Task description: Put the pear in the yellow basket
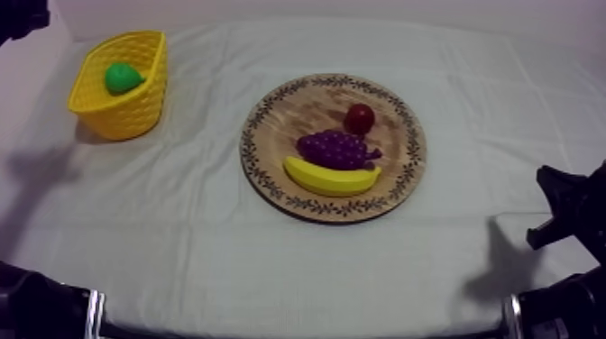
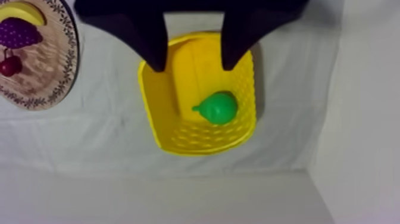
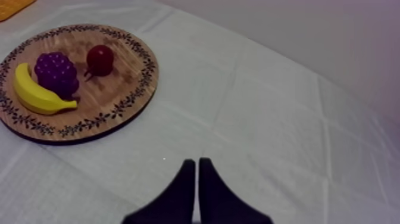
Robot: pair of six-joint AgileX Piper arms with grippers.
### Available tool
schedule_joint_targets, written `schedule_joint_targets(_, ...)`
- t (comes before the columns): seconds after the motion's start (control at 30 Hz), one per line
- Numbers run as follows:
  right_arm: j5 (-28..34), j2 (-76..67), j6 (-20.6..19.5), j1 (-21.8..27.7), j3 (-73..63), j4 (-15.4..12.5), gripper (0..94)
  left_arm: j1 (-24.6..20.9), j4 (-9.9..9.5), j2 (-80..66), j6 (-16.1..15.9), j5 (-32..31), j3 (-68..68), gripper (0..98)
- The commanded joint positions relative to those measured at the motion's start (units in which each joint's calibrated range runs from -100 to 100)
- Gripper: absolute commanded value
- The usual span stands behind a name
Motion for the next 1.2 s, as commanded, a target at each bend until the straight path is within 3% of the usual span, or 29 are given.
schedule_joint_targets(0.0, 0.00, -0.01, 0.01, 0.01, -0.01, 0.00, 0.3, -0.39, 0.10, -10.37, 0.08, -2.60, 6.91, 19.4)
schedule_joint_targets(0.13, 0.00, -0.01, 0.01, 0.01, -0.01, 0.00, 0.3, -1.06, -0.04, -20.86, 0.49, -7.60, 17.09, 6.1)
schedule_joint_targets(0.27, 0.00, -0.01, 0.01, -0.05, -0.01, 0.00, 0.3, -1.14, -0.24, -32.49, 1.51, -13.90, 29.11, 1.5)
schedule_joint_targets(0.83, 0.00, -0.01, 0.01, -0.07, -0.01, 0.00, 0.3, -1.18, 1.24, -55.97, 2.90, -25.24, 61.62, 0.0)
schedule_joint_targets(1.0, 0.00, -0.01, 0.04, -0.09, -0.01, 0.00, 0.3, -1.49, 2.41, -60.87, -0.80, -26.13, 65.51, 0.0)
schedule_joint_targets(1.17, 0.00, -0.01, 0.01, -0.14, -0.01, 0.00, 0.3, -1.87, 2.55, -62.30, 3.75, -27.16, 66.44, 0.0)
